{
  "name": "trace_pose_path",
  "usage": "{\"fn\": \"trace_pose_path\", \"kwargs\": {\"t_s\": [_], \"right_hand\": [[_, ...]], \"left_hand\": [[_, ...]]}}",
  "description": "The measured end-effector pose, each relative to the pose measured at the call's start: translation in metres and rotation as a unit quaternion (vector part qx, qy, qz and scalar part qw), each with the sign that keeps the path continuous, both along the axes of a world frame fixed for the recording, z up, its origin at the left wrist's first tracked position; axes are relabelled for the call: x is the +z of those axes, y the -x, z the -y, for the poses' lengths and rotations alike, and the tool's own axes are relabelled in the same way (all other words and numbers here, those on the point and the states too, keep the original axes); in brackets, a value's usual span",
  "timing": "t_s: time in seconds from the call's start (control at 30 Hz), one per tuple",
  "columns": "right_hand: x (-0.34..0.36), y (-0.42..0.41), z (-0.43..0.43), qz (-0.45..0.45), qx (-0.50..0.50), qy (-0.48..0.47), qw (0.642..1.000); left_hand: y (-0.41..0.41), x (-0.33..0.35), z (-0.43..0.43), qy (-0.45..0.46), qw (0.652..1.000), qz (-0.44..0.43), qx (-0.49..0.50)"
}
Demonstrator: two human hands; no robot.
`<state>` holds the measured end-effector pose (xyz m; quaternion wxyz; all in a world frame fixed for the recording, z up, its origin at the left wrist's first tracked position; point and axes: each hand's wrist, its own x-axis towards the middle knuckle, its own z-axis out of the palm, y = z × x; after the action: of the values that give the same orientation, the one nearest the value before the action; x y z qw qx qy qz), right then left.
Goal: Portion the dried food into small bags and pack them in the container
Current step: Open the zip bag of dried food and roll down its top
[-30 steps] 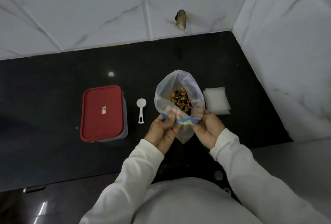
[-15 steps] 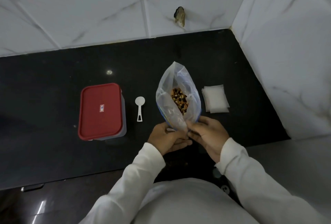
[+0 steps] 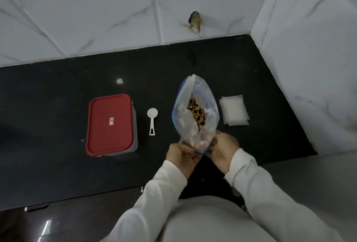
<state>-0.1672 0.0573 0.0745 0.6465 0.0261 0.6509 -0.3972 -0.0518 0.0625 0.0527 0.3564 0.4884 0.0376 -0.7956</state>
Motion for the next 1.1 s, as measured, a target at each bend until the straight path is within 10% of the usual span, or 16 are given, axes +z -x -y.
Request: {"fn": "trace_pose_path", "kwargs": {"t_s": [0.13, 0.37, 0.57, 0.7, 0.83, 0.93, 1.1], "right_hand": [[0.001, 0.013, 0.0, -0.069, 0.021, 0.035, 0.997], [0.002, 0.015, 0.023, -0.334, 0.179, 0.197, 0.904], [-0.031, 0.017, 0.05, -0.151, 0.048, 0.11, 0.981], [-0.039, 0.025, 0.051, 0.052, -0.106, 0.039, 0.992], [-0.044, 0.023, 0.052, -0.049, -0.01, 0.056, 0.997], [-0.036, 0.026, 0.053, -0.304, 0.125, 0.099, 0.939], [-0.023, 0.021, 0.061, -0.531, 0.285, 0.26, 0.754]], "left_hand": [[-0.012, 0.016, 0.012, 0.096, 0.98, 0.175, -0.006], [-0.015, 0.013, 0.051, 0.295, 0.826, 0.474, -0.074], [-0.011, -0.011, 0.077, 0.095, 0.984, 0.145, 0.037], [-0.02, -0.035, 0.078, -0.036, 0.992, -0.022, 0.117], [-0.023, -0.032, 0.077, -0.009, 0.99, 0.133, 0.04], [-0.024, -0.014, 0.08, 0.148, 0.908, 0.388, -0.058], [-0.018, 0.005, 0.096, 0.394, 0.603, 0.632, -0.286]]}}
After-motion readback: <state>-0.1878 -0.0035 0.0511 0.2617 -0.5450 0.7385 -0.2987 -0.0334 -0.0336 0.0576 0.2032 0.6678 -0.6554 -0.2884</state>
